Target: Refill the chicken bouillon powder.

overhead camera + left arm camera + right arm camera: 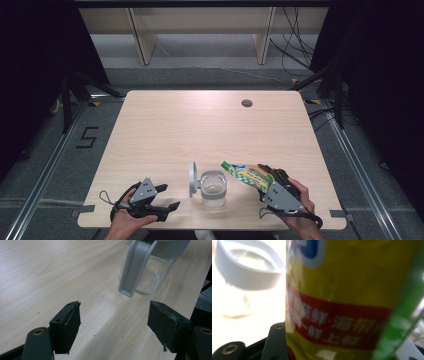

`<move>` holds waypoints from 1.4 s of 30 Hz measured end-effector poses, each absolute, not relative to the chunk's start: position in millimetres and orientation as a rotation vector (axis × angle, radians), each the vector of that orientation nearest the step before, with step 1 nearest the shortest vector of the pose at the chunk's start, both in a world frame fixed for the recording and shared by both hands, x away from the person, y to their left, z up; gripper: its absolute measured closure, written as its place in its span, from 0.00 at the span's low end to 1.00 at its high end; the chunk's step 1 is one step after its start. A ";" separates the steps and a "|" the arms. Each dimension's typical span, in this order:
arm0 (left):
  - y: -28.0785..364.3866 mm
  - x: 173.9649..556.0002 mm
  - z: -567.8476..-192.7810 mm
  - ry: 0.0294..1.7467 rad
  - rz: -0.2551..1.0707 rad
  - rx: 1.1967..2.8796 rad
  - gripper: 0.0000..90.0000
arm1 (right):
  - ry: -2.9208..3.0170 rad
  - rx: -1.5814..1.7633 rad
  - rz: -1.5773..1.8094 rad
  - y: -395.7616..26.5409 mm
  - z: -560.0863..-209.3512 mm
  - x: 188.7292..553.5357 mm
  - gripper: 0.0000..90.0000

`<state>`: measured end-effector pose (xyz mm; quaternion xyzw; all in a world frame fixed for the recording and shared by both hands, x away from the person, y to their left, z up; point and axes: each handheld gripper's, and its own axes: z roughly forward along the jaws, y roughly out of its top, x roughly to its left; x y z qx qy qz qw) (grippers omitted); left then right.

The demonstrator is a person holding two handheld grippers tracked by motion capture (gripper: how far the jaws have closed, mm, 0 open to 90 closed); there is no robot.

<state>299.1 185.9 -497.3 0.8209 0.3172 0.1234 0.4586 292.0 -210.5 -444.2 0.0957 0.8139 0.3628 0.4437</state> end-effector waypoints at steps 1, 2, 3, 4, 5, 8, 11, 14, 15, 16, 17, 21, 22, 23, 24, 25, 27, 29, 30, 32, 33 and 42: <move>185.4 298.5 -497.3 0.779 0.309 2.021 0.28 | 2.021 0.221 0.874 -208.9 -443.7 289.8 0.56; 185.4 298.6 -497.3 0.775 0.310 2.023 0.28 | 2.022 0.195 0.850 -207.3 -443.1 288.6 0.56; 185.3 298.6 -497.3 0.775 0.310 2.025 0.28 | 2.019 0.179 0.822 -205.7 -442.9 287.5 0.56; 185.3 298.8 -497.4 0.776 0.306 2.027 0.28 | 2.011 0.157 0.768 -203.2 -442.6 285.9 0.56; 185.3 298.7 -497.6 0.777 0.306 2.025 0.28 | 2.010 0.129 0.736 -201.3 -442.0 285.0 0.56; 185.3 298.5 -497.4 0.778 0.307 2.022 0.28 | 2.017 0.082 0.702 -199.0 -439.9 282.5 0.56; 185.4 298.8 -497.6 0.777 0.308 2.033 0.29 | 2.023 0.088 0.672 -196.6 -441.6 279.9 0.56; 185.1 298.7 -497.6 0.771 0.305 2.034 0.29 | 2.006 0.051 0.615 -194.6 -443.6 280.2 0.56; 184.8 298.9 -497.9 0.772 0.304 2.028 0.29 | 2.013 0.064 0.599 -194.2 -443.2 278.0 0.56; 185.0 298.7 -497.8 0.773 0.306 2.029 0.29 | 2.002 0.036 0.574 -193.9 -443.4 278.9 0.56; 184.9 298.7 -497.9 0.775 0.304 2.028 0.29 | 1.992 -0.006 0.534 -192.9 -442.2 278.7 0.56; 183.5 298.8 -498.8 0.788 0.299 2.013 0.29 | 1.948 -0.106 0.413 -188.3 -443.0 276.8 0.56; 183.5 298.5 -498.6 0.789 0.302 2.015 0.29 | 1.958 -0.065 0.410 -188.3 -445.2 275.1 0.56; 184.3 298.9 -498.1 0.779 0.300 2.024 0.29 | 1.923 -0.165 0.363 -187.1 -439.9 277.7 0.57; 184.6 298.9 -498.0 0.776 0.302 2.027 0.29 | 1.946 -0.076 0.392 -186.3 -446.3 274.3 0.57; 184.6 298.9 -498.1 0.776 0.301 2.027 0.29 | 1.923 -0.133 0.346 -184.9 -443.8 274.9 0.57; 183.6 298.5 -498.5 0.784 0.302 2.016 0.29 | 1.915 -0.136 0.333 -183.4 -446.4 273.5 0.57; 183.2 298.3 -498.6 0.785 0.300 2.013 0.29 | 1.902 -0.170 0.298 -182.0 -445.4 272.7 0.57; 184.2 298.8 -498.2 0.779 0.302 2.025 0.29 | 1.896 -0.187 0.285 -181.0 -445.8 272.6 0.57; 183.6 298.6 -498.4 0.784 0.295 2.013 0.29 | 1.884 -0.193 0.262 -179.9 -448.5 270.9 0.57; 183.6 298.6 -498.5 0.787 0.295 2.012 0.29 | 1.867 -0.280 0.212 -177.8 -444.8 272.3 0.57; 183.7 299.1 -499.1 0.786 0.299 2.028 0.29 | 1.832 -0.344 0.128 -174.9 -443.9 272.0 0.57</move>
